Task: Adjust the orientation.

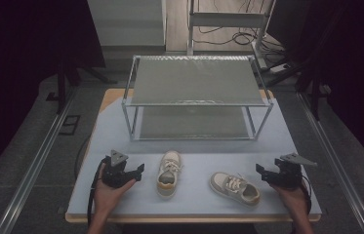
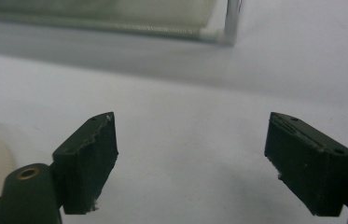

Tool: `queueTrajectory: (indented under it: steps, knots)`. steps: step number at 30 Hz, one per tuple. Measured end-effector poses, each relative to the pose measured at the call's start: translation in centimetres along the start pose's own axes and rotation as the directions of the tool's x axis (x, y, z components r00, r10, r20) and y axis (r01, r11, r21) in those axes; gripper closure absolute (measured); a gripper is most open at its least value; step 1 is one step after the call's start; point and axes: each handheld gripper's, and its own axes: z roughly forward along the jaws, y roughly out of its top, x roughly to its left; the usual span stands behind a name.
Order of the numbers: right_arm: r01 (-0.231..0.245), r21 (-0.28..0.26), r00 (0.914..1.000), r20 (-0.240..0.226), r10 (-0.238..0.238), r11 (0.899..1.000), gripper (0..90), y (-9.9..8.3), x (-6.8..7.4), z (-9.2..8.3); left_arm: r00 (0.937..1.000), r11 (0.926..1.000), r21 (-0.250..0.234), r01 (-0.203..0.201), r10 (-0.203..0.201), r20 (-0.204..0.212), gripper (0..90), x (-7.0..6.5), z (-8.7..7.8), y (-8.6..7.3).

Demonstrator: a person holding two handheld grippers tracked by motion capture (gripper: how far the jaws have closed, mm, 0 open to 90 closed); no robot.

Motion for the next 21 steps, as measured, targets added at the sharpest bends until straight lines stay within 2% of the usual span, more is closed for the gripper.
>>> queueTrajectory:
  steps: [4,5,9,10,12,13,15,16,17,18,21]
  knots:
    - [-0.002,-0.035,0.9997,-0.024,0.001,0.999,22.0,0.3,0.4,-1.0,0.9998,0.9998,0.02,0.009,-0.009,0.018,28.1,0.0,-0.4,-0.1]
    - [-0.004,-0.055,0.9988,-0.049,0.001,0.998,24.8,0.6,0.8,-1.6,0.9996,0.9997,0.021,0.012,-0.013,0.026,30.0,-0.1,-0.5,-0.1]
    - [0.0,-0.079,0.9967,-0.081,-0.006,0.997,29.5,1.1,1.5,-2.5,0.9988,0.9996,0.028,0.006,-0.007,0.049,30.8,-0.6,-0.8,0.0]
    - [0.008,-0.097,0.9926,-0.12,-0.02,0.995,34.1,1.5,2.3,-3.0,0.9987,0.9995,0.032,0.002,-0.004,0.051,30.9,-0.7,-0.9,0.0]
    - [0.018,-0.109,0.9862,-0.162,-0.035,0.994,39.1,1.8,3.2,-3.4,0.9979,0.9995,0.033,0.001,-0.003,0.065,31.0,-1.0,-1.0,0.0]
    - [0.018,-0.109,0.9862,-0.162,-0.035,0.994,39.1,1.8,3.2,-3.4,0.9979,0.9995,0.033,0.001,-0.003,0.065,31.0,-1.0,-1.0,0.0]
    - [0.048,-0.122,0.9783,-0.195,-0.071,0.991,44.1,2.0,4.4,-3.7,0.9973,0.9992,0.039,-0.003,0.0,0.073,31.0,-1.2,-1.1,0.1]
    - [0.081,-0.135,0.9681,-0.225,-0.111,0.987,50.4,2.2,5.8,-4.0,0.9956,0.999,0.045,-0.005,0.001,0.093,31.1,-1.2,-1.1,0.0]
    - [0.081,-0.135,0.9681,-0.225,-0.111,0.987,50.4,2.2,5.8,-4.0,0.9956,0.999,0.045,-0.005,0.001,0.093,31.0,-1.2,-1.1,0.0]
    - [0.09,-0.138,0.9632,-0.24,-0.121,0.986,55.2,2.3,6.4,-4.1,0.9953,0.999,0.045,-0.003,-0.002,0.097,31.0,-1.3,-1.1,0.0]
    - [0.138,-0.138,0.9371,-0.302,-0.174,0.981,66.9,2.4,8.7,-4.1,0.9945,0.9987,0.051,0.0,-0.005,0.104,31.0,-1.4,-1.2,0.0]
